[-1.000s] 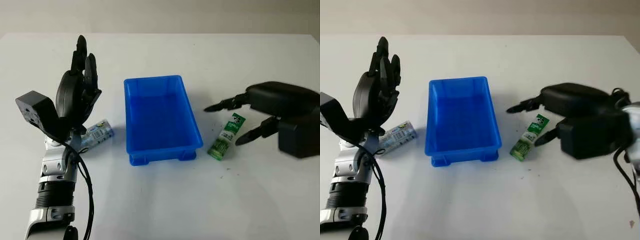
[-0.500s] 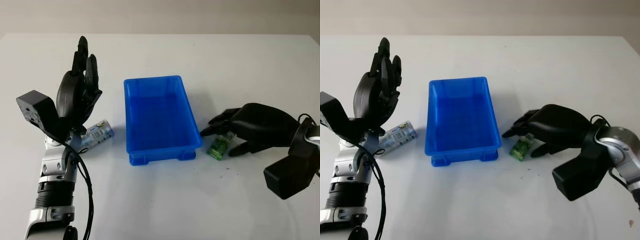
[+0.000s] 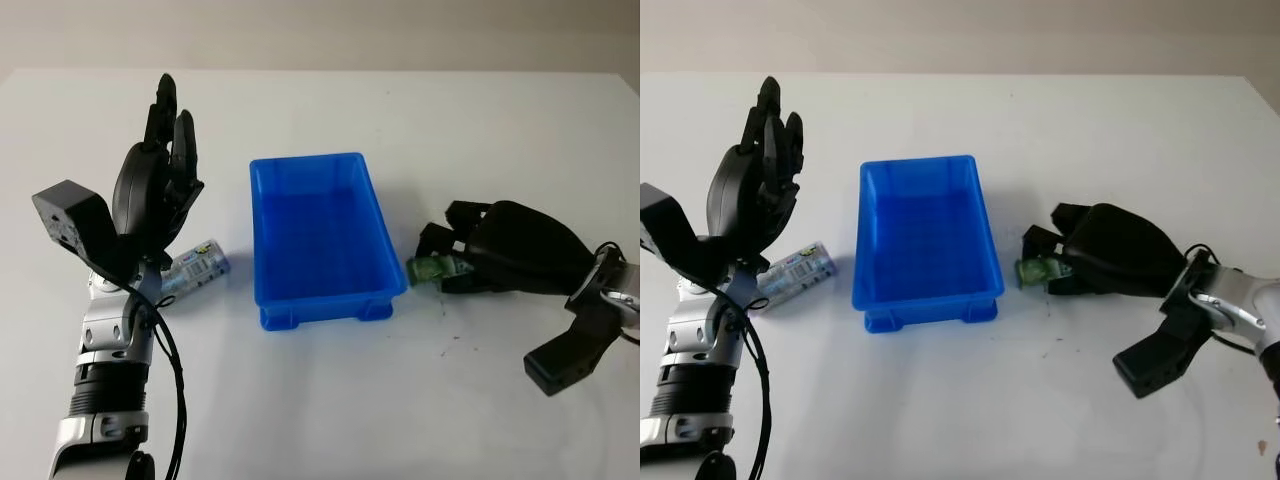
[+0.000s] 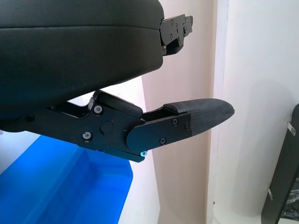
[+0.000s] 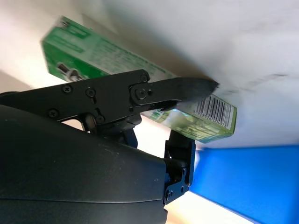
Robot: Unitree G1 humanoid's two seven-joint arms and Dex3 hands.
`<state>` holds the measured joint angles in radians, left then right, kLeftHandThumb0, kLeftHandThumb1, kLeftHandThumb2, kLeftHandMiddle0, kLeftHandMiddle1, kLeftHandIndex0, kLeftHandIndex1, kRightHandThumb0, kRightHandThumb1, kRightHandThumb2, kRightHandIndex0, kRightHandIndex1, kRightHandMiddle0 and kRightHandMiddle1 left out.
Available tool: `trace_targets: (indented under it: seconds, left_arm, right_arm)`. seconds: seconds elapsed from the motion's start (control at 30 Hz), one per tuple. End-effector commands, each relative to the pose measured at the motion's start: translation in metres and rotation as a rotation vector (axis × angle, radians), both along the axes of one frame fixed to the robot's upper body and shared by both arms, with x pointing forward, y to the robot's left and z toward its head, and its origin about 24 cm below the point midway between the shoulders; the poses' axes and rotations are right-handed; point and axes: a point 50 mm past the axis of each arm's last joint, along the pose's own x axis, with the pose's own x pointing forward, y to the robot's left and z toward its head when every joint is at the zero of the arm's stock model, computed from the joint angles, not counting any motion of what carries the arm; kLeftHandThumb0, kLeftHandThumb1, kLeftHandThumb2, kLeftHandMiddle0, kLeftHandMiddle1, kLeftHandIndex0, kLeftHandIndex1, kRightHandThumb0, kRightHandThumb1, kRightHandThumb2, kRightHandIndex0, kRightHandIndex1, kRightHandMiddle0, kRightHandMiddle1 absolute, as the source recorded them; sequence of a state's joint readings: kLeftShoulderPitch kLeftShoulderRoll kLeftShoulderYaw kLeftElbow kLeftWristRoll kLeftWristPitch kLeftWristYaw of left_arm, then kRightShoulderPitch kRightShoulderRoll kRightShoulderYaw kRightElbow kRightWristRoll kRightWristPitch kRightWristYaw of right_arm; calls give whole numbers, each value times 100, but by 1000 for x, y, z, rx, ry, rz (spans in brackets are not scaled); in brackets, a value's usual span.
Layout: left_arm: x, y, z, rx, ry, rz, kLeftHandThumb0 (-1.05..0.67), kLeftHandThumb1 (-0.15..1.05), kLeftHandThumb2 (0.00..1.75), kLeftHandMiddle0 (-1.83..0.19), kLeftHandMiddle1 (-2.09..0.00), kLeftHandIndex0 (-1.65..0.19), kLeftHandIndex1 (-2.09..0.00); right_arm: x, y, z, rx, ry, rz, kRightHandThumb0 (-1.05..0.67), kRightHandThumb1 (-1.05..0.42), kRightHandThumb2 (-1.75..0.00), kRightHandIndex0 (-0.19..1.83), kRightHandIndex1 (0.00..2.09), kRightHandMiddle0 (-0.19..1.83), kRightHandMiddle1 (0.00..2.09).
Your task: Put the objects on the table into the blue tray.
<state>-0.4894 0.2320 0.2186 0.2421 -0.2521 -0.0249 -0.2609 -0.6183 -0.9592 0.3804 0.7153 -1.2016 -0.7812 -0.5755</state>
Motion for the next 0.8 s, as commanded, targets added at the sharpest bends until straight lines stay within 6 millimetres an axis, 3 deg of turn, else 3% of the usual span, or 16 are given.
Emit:
trace_targets:
  seconds: [0.0, 0.13, 0.27, 0.47, 0.57, 0.77]
  left_arm:
    - [1, 1, 5, 19, -13, -2, -76, 105, 65, 19, 0, 19, 0]
    - [1, 1, 6, 25, -15, -3, -77, 105, 65, 19, 0, 19, 0]
    - [1, 0, 5, 22, -17, -3, -76, 105, 65, 19, 0, 19, 0]
    - [2, 0, 5, 17, -15, -2, -76, 105, 64, 19, 0, 19, 0]
    - [2, -1, 4, 12, -16, -3, -76, 105, 64, 19, 0, 19, 0]
    - [1, -3, 3, 4, -20, 2, -75, 105, 64, 19, 0, 19, 0]
  right_arm:
    - [6, -10, 16, 5, -82, -39, -55, -105, -22, 81, 209, 51, 209]
    - [21, -16, 52, 110, -248, -110, -54, -105, -13, 76, 209, 52, 209]
    - [31, -10, 87, 208, -376, -129, -51, -103, -7, 86, 209, 64, 209]
    - [39, 24, 132, 409, -530, 5, -48, -99, -6, 105, 209, 88, 209]
    - [39, 45, 138, 477, -542, 101, -47, -100, -6, 112, 209, 94, 209]
    - [33, 95, 130, 502, -493, 311, -50, -105, -12, 116, 209, 97, 209]
